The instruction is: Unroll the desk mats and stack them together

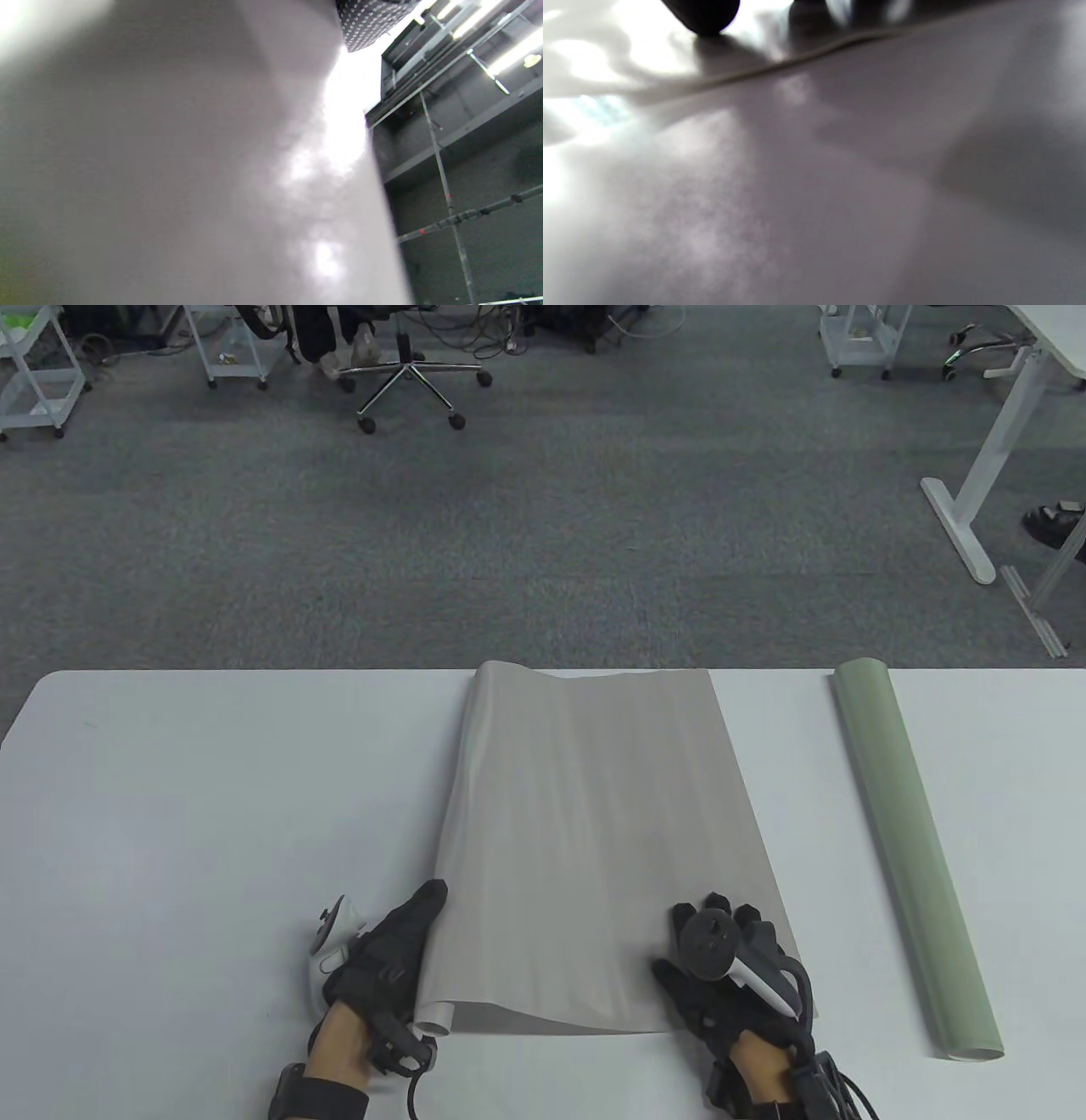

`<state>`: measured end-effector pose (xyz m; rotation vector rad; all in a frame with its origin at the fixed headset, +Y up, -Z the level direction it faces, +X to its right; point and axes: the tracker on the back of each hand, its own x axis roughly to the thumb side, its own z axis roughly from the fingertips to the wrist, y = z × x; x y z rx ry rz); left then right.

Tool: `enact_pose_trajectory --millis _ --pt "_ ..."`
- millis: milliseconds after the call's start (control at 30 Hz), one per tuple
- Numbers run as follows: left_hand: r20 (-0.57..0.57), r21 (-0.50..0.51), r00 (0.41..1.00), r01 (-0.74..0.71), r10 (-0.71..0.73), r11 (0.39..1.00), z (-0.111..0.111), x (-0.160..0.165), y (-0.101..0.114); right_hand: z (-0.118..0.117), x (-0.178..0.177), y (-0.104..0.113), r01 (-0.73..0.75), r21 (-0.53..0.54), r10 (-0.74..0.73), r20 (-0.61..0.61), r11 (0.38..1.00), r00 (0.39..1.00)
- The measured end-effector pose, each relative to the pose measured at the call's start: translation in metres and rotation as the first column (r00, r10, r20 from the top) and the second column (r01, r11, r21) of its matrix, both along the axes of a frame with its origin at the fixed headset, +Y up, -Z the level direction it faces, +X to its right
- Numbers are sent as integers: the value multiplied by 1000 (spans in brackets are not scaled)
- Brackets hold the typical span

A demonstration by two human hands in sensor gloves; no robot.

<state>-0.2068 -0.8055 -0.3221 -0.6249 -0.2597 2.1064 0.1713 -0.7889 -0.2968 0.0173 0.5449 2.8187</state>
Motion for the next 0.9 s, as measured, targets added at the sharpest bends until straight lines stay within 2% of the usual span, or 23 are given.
enact_pose_trajectory --millis 133,267,367,633,700,800,900 --pt "-15 -22 999 -40 40 999 3 -1 -6 0 -1 0 -3 -2 3 2 1000 1000" --pt "83 -25 996 -43 45 999 3 3 -9 0 1 0 10 -4 -10 0 1000 1000" --pt "38 8 999 -28 28 1000 2 -1 -4 0 1 -1 8 -5 -8 -1 1000 1000" --pt "-5 -14 999 -40 40 999 5 -5 -7 1 1 -1 1 -10 -1 1 1000 1000" --pt "17 -28 997 -78 78 997 5 -5 -7 0 1 0 -3 -12 3 0 1000 1000" --pt "81 10 997 -16 15 1000 4 -6 -8 1 2 0 3 -10 -3 1 1000 1000" --pt "72 4 997 -40 39 999 3 -8 -5 1 1 0 0 -14 0 1 1000 1000"
